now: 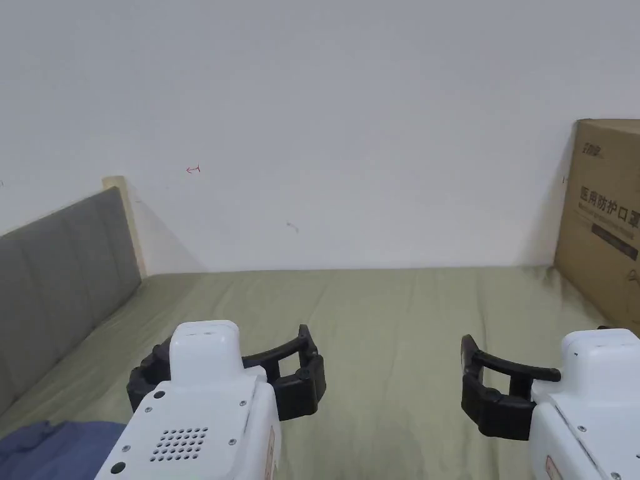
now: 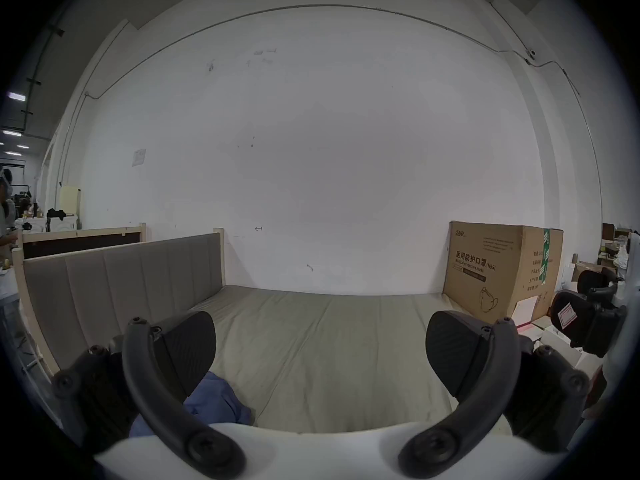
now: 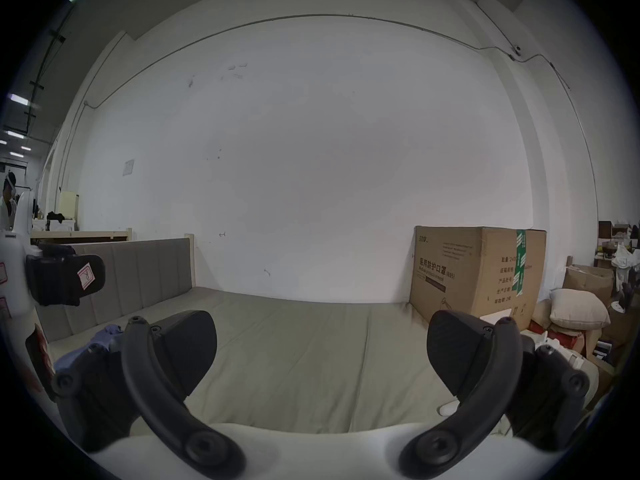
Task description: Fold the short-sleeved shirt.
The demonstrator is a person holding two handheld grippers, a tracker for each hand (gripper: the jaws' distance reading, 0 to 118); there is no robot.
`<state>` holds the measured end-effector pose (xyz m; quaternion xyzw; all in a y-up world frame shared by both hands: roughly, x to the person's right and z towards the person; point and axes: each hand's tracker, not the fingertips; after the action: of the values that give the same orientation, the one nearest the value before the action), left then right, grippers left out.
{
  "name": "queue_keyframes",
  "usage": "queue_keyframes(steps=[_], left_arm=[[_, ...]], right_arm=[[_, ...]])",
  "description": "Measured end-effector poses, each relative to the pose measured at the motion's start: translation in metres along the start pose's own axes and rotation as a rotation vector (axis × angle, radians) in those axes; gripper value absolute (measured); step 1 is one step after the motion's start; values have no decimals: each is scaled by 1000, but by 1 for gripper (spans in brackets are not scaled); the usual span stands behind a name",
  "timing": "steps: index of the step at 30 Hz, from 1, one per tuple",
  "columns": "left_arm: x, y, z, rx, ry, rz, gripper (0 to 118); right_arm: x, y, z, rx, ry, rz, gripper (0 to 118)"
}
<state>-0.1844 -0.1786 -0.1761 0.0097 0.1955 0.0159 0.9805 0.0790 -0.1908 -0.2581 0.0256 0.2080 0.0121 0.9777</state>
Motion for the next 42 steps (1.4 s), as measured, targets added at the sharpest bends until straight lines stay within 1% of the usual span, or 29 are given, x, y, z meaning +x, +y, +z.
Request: queue_keyframes(steps=[6,11,14,15,16,17,18,20,22,23,24,25,26,27,28,29,30,31,32,33,35,36,37,38,39,40,41,42], left_arm=[[1,-2,-5,-14,-10,-20,118],[0,-1,-6,-6,-21,-26,118],[1,0,-9,-6,-18,-36,118],[3,0,-11,-6,-7,-54,118],[7,1,-14,5,26,-113,118],[12,3,-16,21,49,-180,118],[20,4,-20,47,81,-294,118],[36,4,-29,94,135,-524,118],[54,-7,-38,147,193,-836,118],[62,-15,-42,173,216,-988,118],[68,-27,-44,207,248,-1174,118],[73,-41,-45,254,269,-1356,118],[74,-50,-42,295,273,-1467,118],[75,-59,-41,335,271,-1553,118],[75,-61,-39,341,251,-1551,118],[77,-56,-36,306,210,-1472,118],[77,-48,-30,257,156,-1333,118],[76,-36,-29,213,144,-1187,118],[73,-26,-30,175,148,-1068,118],[66,-12,-30,124,139,-896,118],[41,8,-35,74,72,-585,118],[28,16,-33,58,23,-413,118],[14,22,-31,39,-60,-214,118],[5,32,-27,28,-118,-77,118],[-4,32,-26,26,-129,38,118],[-6,29,-24,44,-69,52,118],[-6,26,-24,55,-21,34,118],[-6,22,-23,63,7,4,118]], right_arm=[[4,1,-6,-25,-7,-49,118],[8,3,-11,-41,-17,-55,118],[8,4,-14,-53,-17,-40,118],[7,5,-16,-64,-22,-25,118],[8,7,-18,-76,-33,-27,118],[12,8,-21,-93,-33,-72,118],[22,9,-26,-105,-8,-197,118],[48,4,-36,-148,40,-526,118],[87,-21,-52,-238,132,-1118,118],[98,-51,-55,-271,136,-1437,118],[109,-76,-52,-326,54,-1688,118],[110,-101,-45,-400,-46,-1863,118],[109,-117,-39,-456,-97,-1938,118],[105,-138,-26,-477,-124,-2007,118],[106,-149,-19,-497,-148,-2016,118],[109,-151,-16,-501,-168,-1984,118],[113,-153,-13,-506,-192,-1948,118],[114,-142,-16,-461,-199,-1835,118],[115,-132,-18,-422,-185,-1772,118],[118,-116,-21,-367,-161,-1674,118],[123,-78,-31,-276,-119,-1452,118],[120,-54,-35,-232,-92,-1271,118],[112,-32,-37,-199,-76,-1077,118],[102,-16,-37,-174,-67,-904,118],[86,1,-36,-156,-64,-686,118],[62,21,-33,-162,-112,-422,118],[40,26,-30,-153,-177,-207,118],[20,26,-26,-102,-211,-37,118]])
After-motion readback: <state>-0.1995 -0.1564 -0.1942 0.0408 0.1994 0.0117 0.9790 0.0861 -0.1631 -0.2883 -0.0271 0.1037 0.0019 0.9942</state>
